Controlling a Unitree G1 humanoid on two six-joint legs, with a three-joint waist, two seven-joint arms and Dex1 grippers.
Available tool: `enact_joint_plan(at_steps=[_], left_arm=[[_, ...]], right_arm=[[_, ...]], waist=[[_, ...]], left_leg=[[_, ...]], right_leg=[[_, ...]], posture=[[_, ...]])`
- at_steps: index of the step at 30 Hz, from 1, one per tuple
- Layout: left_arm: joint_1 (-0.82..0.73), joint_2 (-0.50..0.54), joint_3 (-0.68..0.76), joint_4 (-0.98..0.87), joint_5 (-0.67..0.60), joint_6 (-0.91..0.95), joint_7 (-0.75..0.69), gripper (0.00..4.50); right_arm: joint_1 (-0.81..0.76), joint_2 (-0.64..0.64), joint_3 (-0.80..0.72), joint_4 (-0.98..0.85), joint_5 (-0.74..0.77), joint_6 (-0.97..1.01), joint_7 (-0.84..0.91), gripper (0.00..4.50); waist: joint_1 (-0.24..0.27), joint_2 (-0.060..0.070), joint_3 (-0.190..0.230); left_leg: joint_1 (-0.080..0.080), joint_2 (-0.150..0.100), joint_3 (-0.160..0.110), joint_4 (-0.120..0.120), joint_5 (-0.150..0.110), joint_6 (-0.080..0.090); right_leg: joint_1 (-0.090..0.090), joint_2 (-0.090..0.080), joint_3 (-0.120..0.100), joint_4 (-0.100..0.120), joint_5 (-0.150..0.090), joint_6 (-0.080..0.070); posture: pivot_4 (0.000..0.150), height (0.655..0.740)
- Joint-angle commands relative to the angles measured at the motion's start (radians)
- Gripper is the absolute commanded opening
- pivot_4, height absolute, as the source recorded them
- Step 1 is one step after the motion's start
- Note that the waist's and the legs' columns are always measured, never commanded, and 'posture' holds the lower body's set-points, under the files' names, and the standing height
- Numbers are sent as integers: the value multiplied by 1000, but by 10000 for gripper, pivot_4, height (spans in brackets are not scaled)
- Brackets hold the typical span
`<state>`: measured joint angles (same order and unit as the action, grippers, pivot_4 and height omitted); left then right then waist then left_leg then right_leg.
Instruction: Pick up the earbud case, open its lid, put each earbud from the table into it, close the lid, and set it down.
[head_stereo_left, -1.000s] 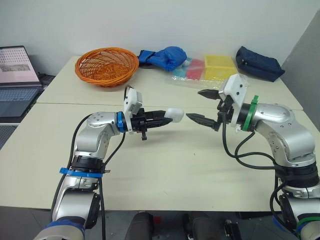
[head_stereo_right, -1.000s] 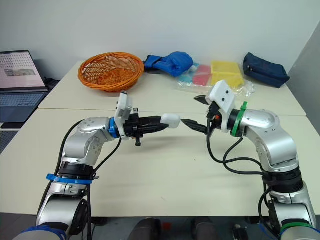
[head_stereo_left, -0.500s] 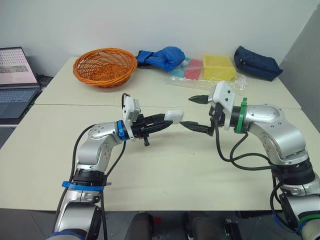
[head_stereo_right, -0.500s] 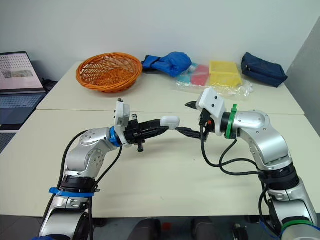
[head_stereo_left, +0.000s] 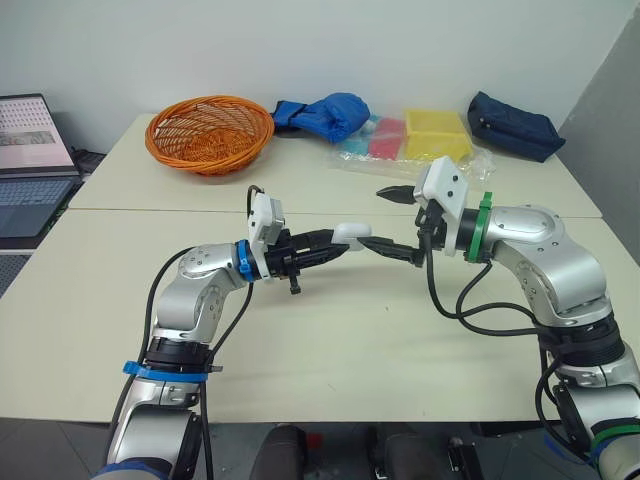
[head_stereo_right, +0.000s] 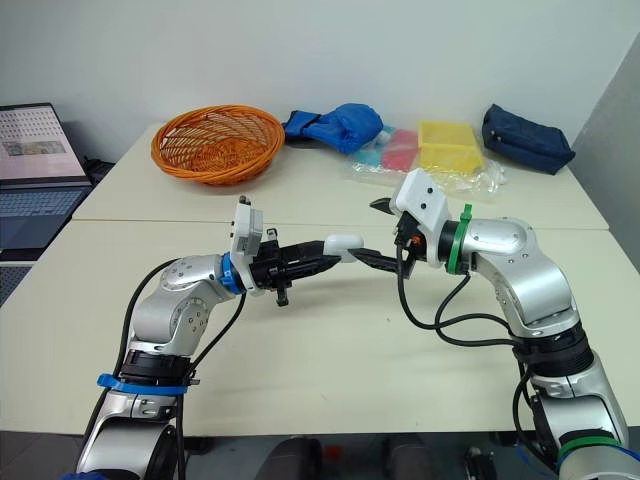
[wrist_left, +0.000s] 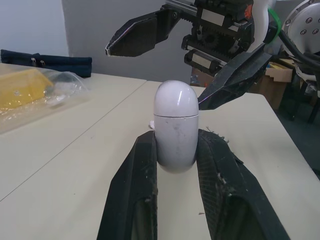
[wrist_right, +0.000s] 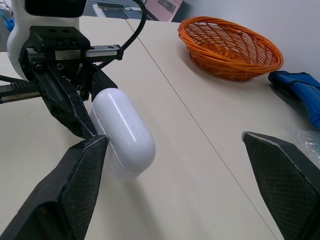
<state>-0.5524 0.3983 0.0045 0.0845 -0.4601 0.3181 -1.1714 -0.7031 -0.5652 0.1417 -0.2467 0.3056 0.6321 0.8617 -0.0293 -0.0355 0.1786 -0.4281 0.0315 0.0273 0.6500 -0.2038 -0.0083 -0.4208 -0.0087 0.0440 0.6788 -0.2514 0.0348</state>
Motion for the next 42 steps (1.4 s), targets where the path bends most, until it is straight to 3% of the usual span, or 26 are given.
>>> enact_joint_plan(at_steps=[1, 9, 19, 23, 29, 35, 42], left_arm=[[-20, 1, -16, -40, -25, -15, -29, 7284], [-21, 0, -15, -26, -24, -26, -31, 7284], [-22, 0, -1, 13, -7, -77, -7, 7284], [10, -15, 58, 31, 16, -143, 110, 7284], [83, -56, 96, -16, 32, -190, 259, 7284], [111, -88, 83, -46, 46, -210, 337, 7284], [81, -80, 79, -50, 41, -200, 358, 7284]], right_arm=[[-42, 4, -41, 4, 3, 11, -39, 44731], [-61, -1, -99, -6, 73, 89, -50, 44731], [-30, 5, -274, -82, 318, 324, -100, 44731], [153, -8, -429, -64, 235, 373, -312, 44731], [361, 84, -416, -14, 37, 201, -553, 44731], [335, 201, -387, 204, -96, 1, -722, 44731], [261, 284, -423, 420, -112, -116, -815, 44731]], waist=[[0, 0, 0], [0, 0, 0], [0, 0, 0], [7, -2, -1], [-4, -1, -1], [-4, -2, -1], [-4, -1, -1]], left_leg=[[0, 0, 0, 0, 0, 0], [0, 0, 0, 0, 0, 0], [0, 0, 0, -2, 0, 0], [-1, 2, 0, -2, 0, 0], [-2, -1, 2, -4, 0, 0], [1, -2, 2, -3, 0, 1], [1, -2, 4, -3, 2, 2]], right_leg=[[0, 0, 0, 0, 0, 0], [0, 0, 0, -1, 0, 0], [0, 0, 0, -1, 0, 0], [1, -2, -2, -3, 0, 0], [-1, -8, 2, -3, 0, 1], [1, -5, 1, -3, -2, 5], [1, -5, 1, -1, 0, 3]], posture=[[1500, 7400], [1500, 7400], [1500, 7400], [1500, 7400], [1500, 7400], [1500, 7400], [1500, 7400]])
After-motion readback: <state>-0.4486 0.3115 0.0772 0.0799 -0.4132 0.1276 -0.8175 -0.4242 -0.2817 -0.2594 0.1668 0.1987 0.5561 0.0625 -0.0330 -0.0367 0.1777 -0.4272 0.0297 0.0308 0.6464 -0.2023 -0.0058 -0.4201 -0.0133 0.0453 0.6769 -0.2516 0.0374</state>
